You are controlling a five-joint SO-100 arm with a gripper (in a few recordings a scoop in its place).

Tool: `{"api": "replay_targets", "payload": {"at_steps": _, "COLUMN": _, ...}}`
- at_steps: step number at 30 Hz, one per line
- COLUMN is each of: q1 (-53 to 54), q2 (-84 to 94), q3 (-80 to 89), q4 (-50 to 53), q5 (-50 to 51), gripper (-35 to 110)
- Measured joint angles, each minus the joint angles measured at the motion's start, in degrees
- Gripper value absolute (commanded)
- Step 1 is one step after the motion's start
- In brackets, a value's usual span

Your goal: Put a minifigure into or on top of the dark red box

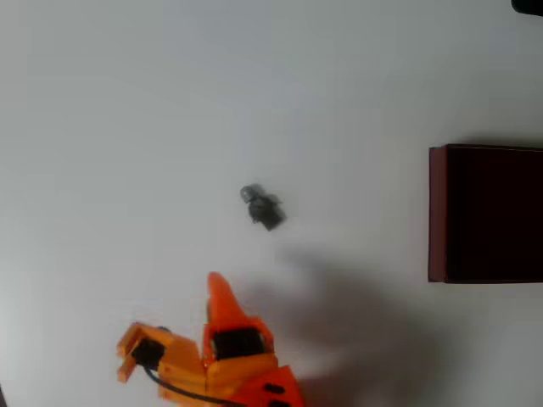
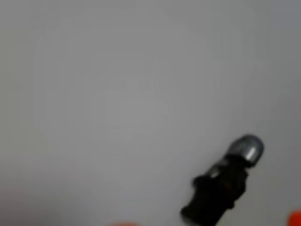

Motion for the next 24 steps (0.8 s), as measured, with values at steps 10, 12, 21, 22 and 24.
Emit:
{"api": "replay_targets", "payload": {"at_steps": 10, "q1": 10.5, "q2": -19.1, "q3": -12.1, "q4": -0.9, "q5": 14.8, "gripper": 20}}
{"api": "replay_targets", "payload": {"at_steps": 12, "q1": 11.4, "q2": -26.5, "q3": -16.5, "q4": -0.9, "q5": 18.2, "gripper": 21}}
{"api": "replay_targets", "payload": {"at_steps": 21, "q1": 14.3, "q2": -43.3, "q3": -31.4, "q4": 3.5, "q5": 26.0, "gripper": 23}}
{"api": "replay_targets", "payload": {"at_steps": 22, "q1": 14.3, "q2": -44.7, "q3": -32.3, "q4": 3.6, "q5": 27.1, "gripper": 23}}
{"api": "replay_targets", "payload": {"at_steps": 24, "q1": 14.1, "q2": -47.7, "q3": -33.8, "q4": 3.4, "q5": 29.0, "gripper": 23}}
